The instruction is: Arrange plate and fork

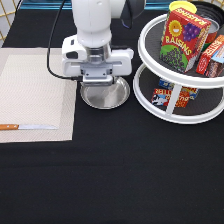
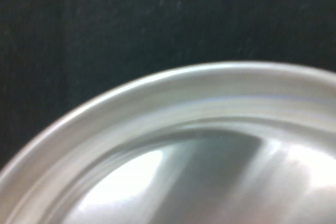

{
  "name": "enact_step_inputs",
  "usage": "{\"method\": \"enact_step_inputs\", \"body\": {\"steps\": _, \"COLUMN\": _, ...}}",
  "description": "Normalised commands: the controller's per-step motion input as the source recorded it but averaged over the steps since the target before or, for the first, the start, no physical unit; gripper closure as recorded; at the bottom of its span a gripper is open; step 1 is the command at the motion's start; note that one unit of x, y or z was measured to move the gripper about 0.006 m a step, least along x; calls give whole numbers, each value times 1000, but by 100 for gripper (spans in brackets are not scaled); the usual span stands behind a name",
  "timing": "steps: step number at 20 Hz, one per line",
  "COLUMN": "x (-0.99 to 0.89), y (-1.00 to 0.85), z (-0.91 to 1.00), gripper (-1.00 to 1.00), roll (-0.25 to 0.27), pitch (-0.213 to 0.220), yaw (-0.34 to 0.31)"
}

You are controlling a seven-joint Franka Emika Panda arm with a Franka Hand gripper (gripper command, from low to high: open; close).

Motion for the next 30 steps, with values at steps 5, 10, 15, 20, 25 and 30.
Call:
{"method": "enact_step_inputs", "body": {"steps": 5, "x": 227, "y": 243, "z": -204, "gripper": -100, "roll": -8, "pitch": 5, "yaw": -14}}
{"method": "enact_step_inputs", "body": {"steps": 10, "x": 207, "y": -12, "z": -271, "gripper": -100, "roll": 0, "pitch": 0, "yaw": -23}}
{"method": "enact_step_inputs", "body": {"steps": 15, "x": 337, "y": -82, "z": -92, "gripper": -100, "roll": 0, "pitch": 9, "yaw": -32}}
{"method": "enact_step_inputs", "body": {"steps": 20, "x": 513, "y": -346, "z": 46, "gripper": -100, "roll": 0, "pitch": 49, "yaw": -19}}
{"method": "enact_step_inputs", "body": {"steps": 25, "x": 325, "y": -721, "z": 7, "gripper": -100, "roll": 12, "pitch": 15, "yaw": -9}}
{"method": "enact_step_inputs", "body": {"steps": 30, "x": 65, "y": -893, "z": 0, "gripper": -100, "roll": 22, "pitch": 4, "yaw": 0}}
